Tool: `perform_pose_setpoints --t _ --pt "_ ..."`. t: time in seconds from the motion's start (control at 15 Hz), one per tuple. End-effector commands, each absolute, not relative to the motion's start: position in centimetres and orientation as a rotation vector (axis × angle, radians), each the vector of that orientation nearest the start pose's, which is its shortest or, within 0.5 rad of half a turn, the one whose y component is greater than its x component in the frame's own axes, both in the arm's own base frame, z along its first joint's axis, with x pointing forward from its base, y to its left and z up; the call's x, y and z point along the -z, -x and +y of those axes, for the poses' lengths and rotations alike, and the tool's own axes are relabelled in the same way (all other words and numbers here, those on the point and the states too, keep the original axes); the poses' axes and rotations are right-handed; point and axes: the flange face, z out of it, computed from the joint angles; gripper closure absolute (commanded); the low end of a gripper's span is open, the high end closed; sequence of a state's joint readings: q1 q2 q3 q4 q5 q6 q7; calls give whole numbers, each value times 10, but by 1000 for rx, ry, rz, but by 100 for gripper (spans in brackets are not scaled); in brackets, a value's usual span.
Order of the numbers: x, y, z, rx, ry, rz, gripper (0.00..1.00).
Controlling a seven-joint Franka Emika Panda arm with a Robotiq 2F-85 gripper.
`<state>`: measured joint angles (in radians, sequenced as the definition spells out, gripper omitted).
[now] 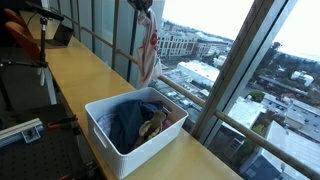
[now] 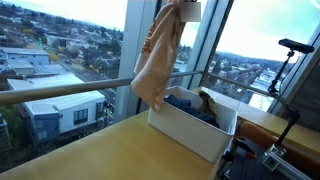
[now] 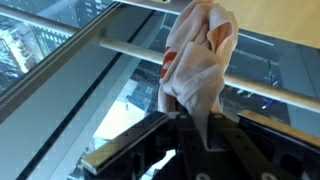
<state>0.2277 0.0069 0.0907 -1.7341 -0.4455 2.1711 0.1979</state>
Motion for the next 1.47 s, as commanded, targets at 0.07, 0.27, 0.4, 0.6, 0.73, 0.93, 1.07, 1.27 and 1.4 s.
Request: perform_pose_setpoints --t 0.07,0.27,0.4,0.6,0.73,0.93,1.07,1.27,1.4 --pt "-723 -560 120 1037 3296 -350 97" --pt "-734 -557 106 1049 3317 -314 97" --pt "-707 -563 99 994 3338 -293 97" --pt "-664 -566 75 852 3379 -270 97" --pt "-631 -569 54 752 3405 -240 97" --pt "-586 -569 19 619 3414 -174 97" --pt "-552 -566 9 528 3401 -144 97" --pt "-485 -557 11 380 3399 -158 97" --pt "-456 -554 5 309 3395 -166 97"
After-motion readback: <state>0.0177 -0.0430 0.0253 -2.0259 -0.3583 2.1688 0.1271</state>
